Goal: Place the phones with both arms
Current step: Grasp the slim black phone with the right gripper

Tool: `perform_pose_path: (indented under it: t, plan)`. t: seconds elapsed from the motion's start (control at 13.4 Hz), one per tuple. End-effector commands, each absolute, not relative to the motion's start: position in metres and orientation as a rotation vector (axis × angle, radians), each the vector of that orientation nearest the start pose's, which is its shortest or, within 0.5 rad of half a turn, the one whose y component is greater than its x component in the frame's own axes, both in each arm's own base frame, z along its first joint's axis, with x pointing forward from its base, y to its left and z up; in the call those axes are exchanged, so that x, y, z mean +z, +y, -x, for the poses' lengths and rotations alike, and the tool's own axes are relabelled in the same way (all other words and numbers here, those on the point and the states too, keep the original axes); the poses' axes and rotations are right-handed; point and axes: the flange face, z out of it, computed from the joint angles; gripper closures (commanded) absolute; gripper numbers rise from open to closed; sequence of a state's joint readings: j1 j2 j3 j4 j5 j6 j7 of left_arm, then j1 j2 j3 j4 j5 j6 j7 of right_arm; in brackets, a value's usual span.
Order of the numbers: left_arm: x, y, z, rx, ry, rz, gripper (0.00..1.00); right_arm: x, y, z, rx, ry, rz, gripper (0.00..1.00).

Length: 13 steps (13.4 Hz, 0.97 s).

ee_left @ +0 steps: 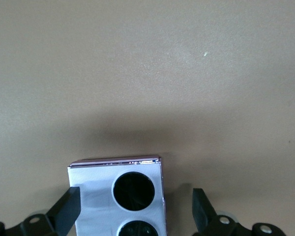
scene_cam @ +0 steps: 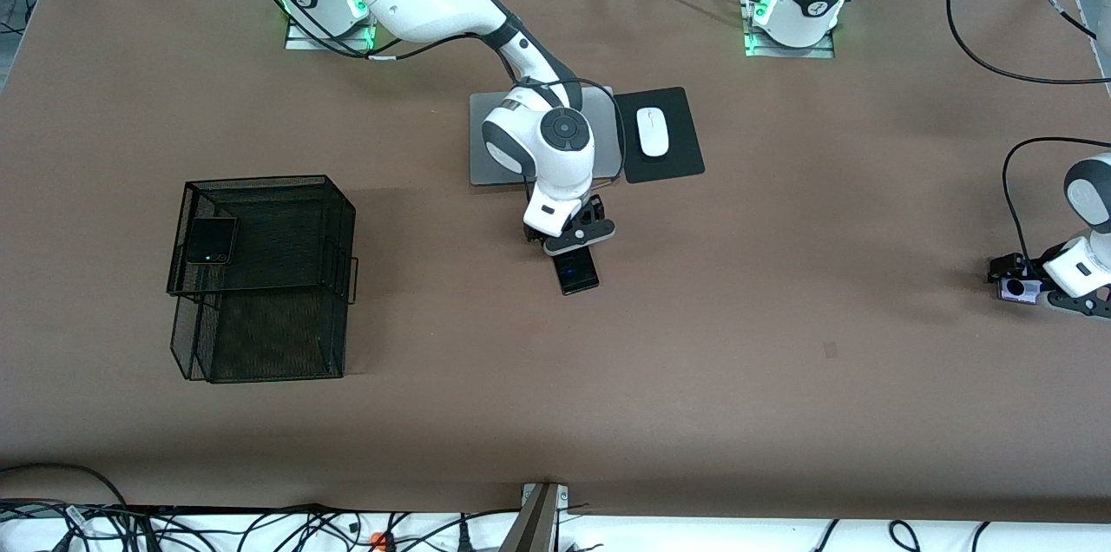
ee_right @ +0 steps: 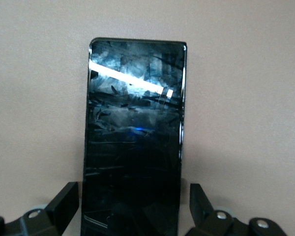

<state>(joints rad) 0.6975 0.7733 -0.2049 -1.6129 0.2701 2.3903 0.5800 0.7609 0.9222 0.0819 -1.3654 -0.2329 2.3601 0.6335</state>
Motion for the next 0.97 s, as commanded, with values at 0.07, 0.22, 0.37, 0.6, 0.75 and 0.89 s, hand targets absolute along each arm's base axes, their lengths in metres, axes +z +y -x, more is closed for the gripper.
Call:
perform_pose_path:
  t: [0.07, 0.22, 0.37, 0.6, 0.75, 0.89]
  plan:
    - [0.184, 0.352, -0.601, 0.0, 0.406, 3.031, 0.0, 0.169, 0.547, -0.508, -0.224, -0.482, 3.114, 0.39]
    - [0.185, 0.353, -0.601, 0.002, 0.411, 3.024, 0.0, 0.171, 0.548, -0.509, -0.227, -0.481, 3.112, 0.77]
    - [0.177, 0.356, -0.598, 0.011, 0.403, 3.033, 0.0, 0.177, 0.548, -0.51, -0.228, -0.482, 3.113, 0.89]
    - [0.173, 0.358, -0.598, 0.0, 0.401, 3.031, 0.0, 0.216, 0.549, -0.513, -0.206, -0.452, 3.153, 0.96]
    - [0.169, 0.361, -0.595, 0.003, 0.392, 3.036, 0.0, 0.269, 0.552, -0.525, -0.182, -0.412, 3.2, 1.0]
    - [0.168, 0.361, -0.595, 0.005, 0.392, 3.038, 0.0, 0.318, 0.552, -0.534, -0.168, -0.371, 3.226, 1.0]
